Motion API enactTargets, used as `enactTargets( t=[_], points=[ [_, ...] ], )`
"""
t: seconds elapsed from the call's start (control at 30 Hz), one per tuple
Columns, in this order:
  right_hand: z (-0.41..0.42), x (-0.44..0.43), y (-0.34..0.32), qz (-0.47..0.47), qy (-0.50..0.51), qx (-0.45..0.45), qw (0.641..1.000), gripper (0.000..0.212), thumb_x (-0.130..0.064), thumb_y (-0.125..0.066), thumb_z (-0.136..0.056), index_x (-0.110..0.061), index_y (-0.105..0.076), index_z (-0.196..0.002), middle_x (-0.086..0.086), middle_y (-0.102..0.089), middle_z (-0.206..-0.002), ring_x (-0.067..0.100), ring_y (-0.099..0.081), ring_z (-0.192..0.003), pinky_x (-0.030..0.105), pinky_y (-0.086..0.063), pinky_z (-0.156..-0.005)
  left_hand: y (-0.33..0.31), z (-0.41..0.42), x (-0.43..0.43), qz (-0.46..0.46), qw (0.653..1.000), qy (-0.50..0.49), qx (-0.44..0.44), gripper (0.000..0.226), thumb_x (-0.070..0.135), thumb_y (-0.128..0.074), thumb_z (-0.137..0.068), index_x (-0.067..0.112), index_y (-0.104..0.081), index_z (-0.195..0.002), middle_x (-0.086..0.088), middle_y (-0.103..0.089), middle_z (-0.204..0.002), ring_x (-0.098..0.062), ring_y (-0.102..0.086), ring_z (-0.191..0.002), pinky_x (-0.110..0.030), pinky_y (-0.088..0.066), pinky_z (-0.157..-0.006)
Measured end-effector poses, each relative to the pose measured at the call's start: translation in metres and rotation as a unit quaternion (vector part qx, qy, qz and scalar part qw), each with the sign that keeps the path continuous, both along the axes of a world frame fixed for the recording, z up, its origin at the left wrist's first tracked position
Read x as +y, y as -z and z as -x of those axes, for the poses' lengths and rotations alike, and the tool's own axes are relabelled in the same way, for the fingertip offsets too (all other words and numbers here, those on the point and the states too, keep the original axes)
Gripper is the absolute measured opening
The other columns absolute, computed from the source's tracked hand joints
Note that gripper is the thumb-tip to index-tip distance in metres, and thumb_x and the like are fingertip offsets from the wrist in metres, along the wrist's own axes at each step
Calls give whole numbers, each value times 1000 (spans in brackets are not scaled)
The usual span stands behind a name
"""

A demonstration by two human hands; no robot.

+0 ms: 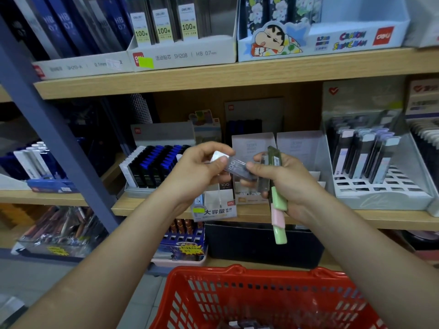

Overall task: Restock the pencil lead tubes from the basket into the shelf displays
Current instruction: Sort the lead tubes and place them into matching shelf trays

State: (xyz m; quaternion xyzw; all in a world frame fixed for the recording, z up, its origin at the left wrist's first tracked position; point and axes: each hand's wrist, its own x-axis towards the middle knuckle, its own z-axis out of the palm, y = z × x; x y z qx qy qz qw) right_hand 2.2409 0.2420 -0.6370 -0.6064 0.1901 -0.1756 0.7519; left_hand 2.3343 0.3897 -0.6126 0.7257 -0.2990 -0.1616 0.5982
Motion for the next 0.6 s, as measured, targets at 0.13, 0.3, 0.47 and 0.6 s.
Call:
enactTargets(
  t=[0.13, 0.3, 0.47, 0.6],
  points=[
    [3, -2, 2, -51, 4, 18, 999, 9, -14, -66, -91, -12, -61, -98, 3, -62, -69, 13, -60, -51, 20, -42, -38, -5, -15, 6, 15, 974, -134, -185, 26, 7, -70, -85, 29, -63, -96, 0, -68, -88, -16, -70, -80, -29, -58, -72],
    [3, -10, 2, -110, 17, 28, 993, 14, -13, -65, -90, -8, -57, -100, 5, -60, -62, 14, -55, -50, 20, -39, -36, 5, -21, 9, -58, 951, -139, -270, 20, 15, -78, -79, 28, -71, -92, 13, -70, -84, 1, -65, -77, -19, -54, -72],
    [3, -12, 4, -113, -3, 49, 992, 27, -16, -69, -85, -7, -61, -109, 8, -58, -81, 15, -52, -59, 21, -40, -38, 16, -17, 1, -88, 933, -139, -320, 23, 17, -78, -79, 22, -75, -101, 11, -69, -89, -2, -64, -80, -20, -54, -77],
    [3, -12, 8, -99, -17, 41, 994, 26, -12, -71, -84, -8, -61, -108, 5, -57, -74, 12, -51, -49, 21, -39, -36, 23, -20, -3, -91, 923, -128, -351, 28, 17, -78, -79, 19, -74, -106, 10, -64, -92, -6, -61, -84, -20, -51, -83]
  ],
)
